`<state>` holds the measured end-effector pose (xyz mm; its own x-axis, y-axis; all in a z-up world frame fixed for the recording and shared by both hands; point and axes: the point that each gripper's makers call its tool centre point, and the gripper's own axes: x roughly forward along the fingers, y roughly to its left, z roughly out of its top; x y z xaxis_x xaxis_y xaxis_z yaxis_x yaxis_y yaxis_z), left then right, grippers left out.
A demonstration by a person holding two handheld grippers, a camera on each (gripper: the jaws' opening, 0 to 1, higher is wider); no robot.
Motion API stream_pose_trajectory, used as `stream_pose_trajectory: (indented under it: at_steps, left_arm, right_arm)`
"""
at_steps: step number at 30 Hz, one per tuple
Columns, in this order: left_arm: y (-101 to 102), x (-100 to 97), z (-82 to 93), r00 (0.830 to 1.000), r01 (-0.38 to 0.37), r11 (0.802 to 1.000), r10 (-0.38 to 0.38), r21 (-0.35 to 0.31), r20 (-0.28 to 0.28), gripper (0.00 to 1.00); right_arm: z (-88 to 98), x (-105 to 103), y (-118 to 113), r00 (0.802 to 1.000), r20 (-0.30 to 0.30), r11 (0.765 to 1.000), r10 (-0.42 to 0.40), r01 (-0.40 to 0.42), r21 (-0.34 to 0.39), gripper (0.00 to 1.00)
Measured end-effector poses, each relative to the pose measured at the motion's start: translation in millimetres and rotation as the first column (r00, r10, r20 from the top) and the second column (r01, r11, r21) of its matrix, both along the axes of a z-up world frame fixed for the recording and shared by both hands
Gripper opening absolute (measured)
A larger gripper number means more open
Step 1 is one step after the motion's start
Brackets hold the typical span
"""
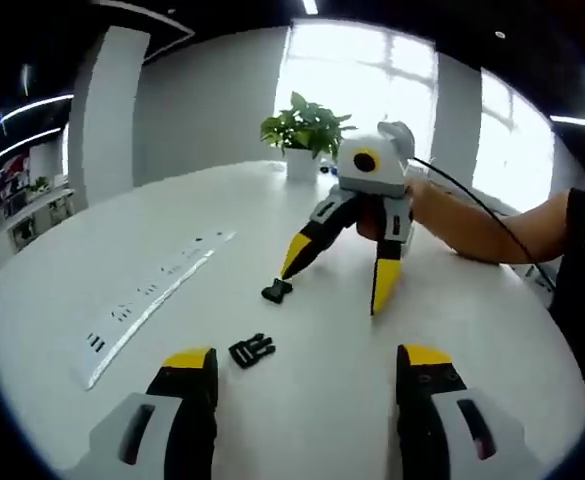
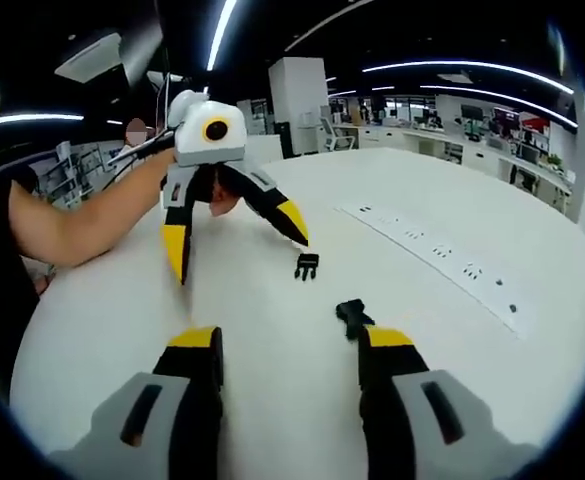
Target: Snap the two parts of the plastic buckle together until the buckle closes and remains connected.
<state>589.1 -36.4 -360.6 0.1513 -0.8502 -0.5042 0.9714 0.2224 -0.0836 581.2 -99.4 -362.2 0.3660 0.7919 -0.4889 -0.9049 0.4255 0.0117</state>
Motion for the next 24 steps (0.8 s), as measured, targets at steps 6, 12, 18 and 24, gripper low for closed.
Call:
stream_pose_trajectory:
  at_steps: [6, 12, 18, 24]
  left_arm:
    - [-6.3, 5.9, -11.1, 1.0, -0.012, 1.0, 0.012, 0.004, -0.012, 0.66]
    - [-12.1, -4.4, -11.3, 0.998, 0.044, 0.999, -0.044, -0.001, -0.034, 0.66]
    - [-12.0, -15.3, -15.0, 0.995, 0.082, 0.996, -0.081, 0.019, -0.055, 0.64]
    - [-18.4, -6.3, -7.4, 0.998, 0.064, 0.997, -0.065, -0.03, -0.018, 0.67]
  right_arm:
    - [5.3, 12.1, -1.2, 0.996, 0.081, 0.999, -0.035, 0.034, 0.014, 0.56]
    - [1.5, 12.3, 4.8, 0.997, 0.07, 0.999, -0.03, 0.028, 0.034, 0.56]
    - [-2.5, 16.8, 1.3, 0.997, 0.047, 0.997, -0.064, 0.061, 0.054, 0.51]
    - [-2.1, 16.3, 2.2, 0.996, 0.066, 0.997, -0.054, 0.051, 0.05, 0.47]
